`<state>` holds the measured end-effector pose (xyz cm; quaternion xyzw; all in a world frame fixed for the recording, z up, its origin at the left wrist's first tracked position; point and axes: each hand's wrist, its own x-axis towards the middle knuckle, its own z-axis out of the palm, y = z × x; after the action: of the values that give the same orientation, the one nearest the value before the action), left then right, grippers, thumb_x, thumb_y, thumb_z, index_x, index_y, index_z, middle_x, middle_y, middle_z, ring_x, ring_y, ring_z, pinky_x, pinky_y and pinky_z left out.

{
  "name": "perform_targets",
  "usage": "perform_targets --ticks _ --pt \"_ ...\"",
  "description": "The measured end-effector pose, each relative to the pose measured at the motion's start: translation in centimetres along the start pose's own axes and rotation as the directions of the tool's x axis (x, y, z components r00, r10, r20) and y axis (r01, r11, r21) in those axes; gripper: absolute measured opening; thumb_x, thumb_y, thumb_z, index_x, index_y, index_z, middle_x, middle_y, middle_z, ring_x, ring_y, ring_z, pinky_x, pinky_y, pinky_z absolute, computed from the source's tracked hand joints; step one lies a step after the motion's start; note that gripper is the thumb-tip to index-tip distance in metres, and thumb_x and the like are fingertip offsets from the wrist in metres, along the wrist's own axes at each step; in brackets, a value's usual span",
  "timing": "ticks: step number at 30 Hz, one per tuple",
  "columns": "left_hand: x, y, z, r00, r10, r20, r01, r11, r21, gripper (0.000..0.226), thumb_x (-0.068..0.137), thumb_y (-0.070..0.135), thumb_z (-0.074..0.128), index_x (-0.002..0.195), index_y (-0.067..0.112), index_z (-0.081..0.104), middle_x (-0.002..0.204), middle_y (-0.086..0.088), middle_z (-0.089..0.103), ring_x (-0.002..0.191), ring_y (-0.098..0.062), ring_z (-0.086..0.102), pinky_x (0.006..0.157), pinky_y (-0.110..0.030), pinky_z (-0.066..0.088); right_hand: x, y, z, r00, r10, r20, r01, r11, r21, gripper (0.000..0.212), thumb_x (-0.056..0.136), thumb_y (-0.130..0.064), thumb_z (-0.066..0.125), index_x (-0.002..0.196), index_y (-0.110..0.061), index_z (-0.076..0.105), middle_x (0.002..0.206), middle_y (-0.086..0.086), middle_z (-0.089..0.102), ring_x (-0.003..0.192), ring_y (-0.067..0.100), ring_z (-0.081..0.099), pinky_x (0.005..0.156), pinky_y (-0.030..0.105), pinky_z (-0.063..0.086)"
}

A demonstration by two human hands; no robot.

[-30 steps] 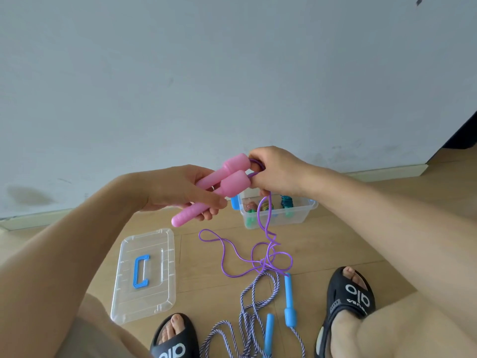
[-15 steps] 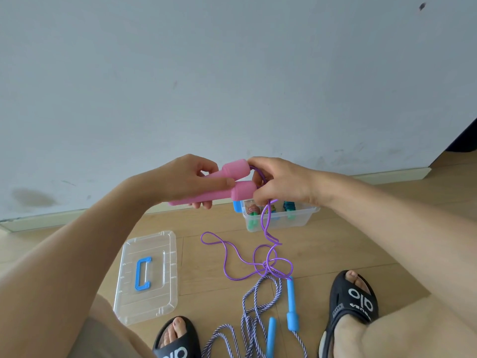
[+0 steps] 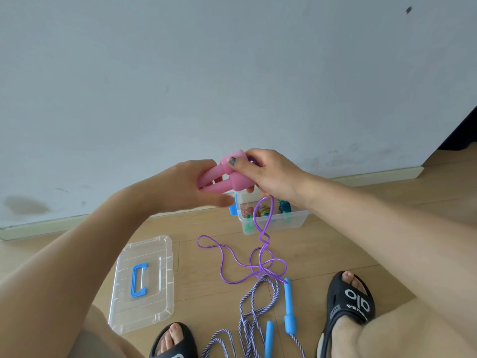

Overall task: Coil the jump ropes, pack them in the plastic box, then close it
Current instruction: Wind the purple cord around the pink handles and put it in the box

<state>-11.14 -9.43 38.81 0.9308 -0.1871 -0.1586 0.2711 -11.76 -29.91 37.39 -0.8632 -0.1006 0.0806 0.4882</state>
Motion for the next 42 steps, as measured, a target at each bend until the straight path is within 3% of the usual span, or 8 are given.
perform_targets --ticks 9,13,17,23,28,31,35,42 --pt "0.4 0.3 0.7 0.933 0.178 -0.313 -0.019 0.893 0.451 0.032 0.09 0.05 0.057 0.084 0.023 0.039 0.071 0.007 0.053 0.063 -0.019 0.052 0.054 -0.032 0.034 0.2 0.3 -0.1 0.994 0.096 -0.05 -0.094 0.995 0.042 0.055 0.097 -0.063 0.039 0.096 -0.013 0.061 0.064 -0.002 0.059 0.046 0.017 0.049 0.052 0.029 0.045" --pt "0.6 -0.4 -0.1 0.953 0.113 -0.28 -0.047 0.971 0.234 0.031 0.09 0.04 0.063 0.078 0.017 0.045 0.067 0.002 0.054 0.058 -0.019 0.049 0.053 -0.031 0.036 0.0 0.8 -0.7 0.997 0.069 0.017 -0.07 0.993 0.097 0.056 0.098 -0.065 0.028 0.091 -0.019 0.061 0.057 0.001 0.045 0.053 0.018 0.052 0.072 0.042 0.055" --pt "1.0 -1.0 -0.5 0.969 -0.04 -0.242 0.026 0.998 -0.061 0.027 0.094 0.033 0.061 0.083 0.009 0.052 0.067 -0.001 0.05 0.056 -0.019 0.046 0.054 -0.031 0.041 0.5 0.2 -0.7 0.998 0.054 -0.042 -0.043 0.973 0.225 0.046 0.104 -0.051 0.03 0.111 -0.02 0.063 0.054 -0.008 0.04 0.05 0.014 0.045 0.061 0.029 0.052" --pt "1.1 -0.1 -0.9 0.987 -0.147 -0.063 0.066 0.734 -0.676 0.024 0.099 0.02 0.056 0.079 0.017 0.042 0.059 0.008 0.034 0.048 -0.011 0.028 0.042 -0.022 0.026 0.3 0.3 0.1 0.954 -0.202 -0.22 0.113 0.926 -0.362 0.037 0.105 -0.045 0.03 0.131 -0.022 0.042 0.061 -0.006 0.047 0.056 0.019 0.047 0.058 0.034 0.038" --pt "1.4 -0.4 -1.0 0.93 -0.361 -0.067 0.163 0.57 -0.805 0.021 0.096 0.009 0.055 0.08 0.015 0.043 0.059 0.005 0.034 0.044 -0.009 0.027 0.038 -0.02 0.024 -0.1 -0.1 1.2 0.971 -0.234 -0.041 0.088 0.517 -0.852 0.048 0.098 -0.018 0.042 0.142 -0.01 0.026 0.1 0.006 0.06 0.062 0.031 0.046 0.055 0.036 0.034" --pt "2.1 -0.9 0.2 0.894 -0.428 -0.135 0.262 0.742 -0.617 0.011 0.088 0.006 0.053 0.078 0.009 0.049 0.064 -0.002 0.04 0.045 -0.015 0.036 0.044 -0.024 0.03 -0.8 -1.4 3.1 0.966 -0.227 0.126 0.208 0.389 -0.898 0.058 0.086 -0.008 0.05 0.14 -0.003 0.031 0.094 0.005 0.053 0.061 0.029 0.043 0.051 0.033 0.027" --pt "2.4 -1.3 1.4 0.901 -0.322 -0.29 0.321 0.946 -0.051 0.024 0.083 0.023 0.07 0.089 0.009 0.051 0.077 -0.003 0.054 0.059 -0.019 0.049 0.053 -0.028 0.039 -1.3 -2.8 3.6 0.942 -0.229 0.246 0.312 0.322 -0.894 0.018 0.085 -0.005 0.051 0.102 -0.011 0.048 0.073 -0.001 0.039 0.053 0.022 0.039 0.047 0.034 0.022" --pt "1.0 -0.5 3.1 0.966 0.039 -0.256 0.098 0.861 0.5 0.028 0.086 0.031 0.052 0.093 0.012 0.032 0.068 0.0 0.039 0.066 -0.035 0.051 0.051 -0.034 0.029 -2.2 -4.1 2.5 0.954 -0.069 0.292 0.252 0.714 -0.653 0.04 0.095 -0.036 0.036 0.074 -0.007 0.054 0.071 0.0 0.055 0.07 0.018 0.051 0.061 0.034 0.038"
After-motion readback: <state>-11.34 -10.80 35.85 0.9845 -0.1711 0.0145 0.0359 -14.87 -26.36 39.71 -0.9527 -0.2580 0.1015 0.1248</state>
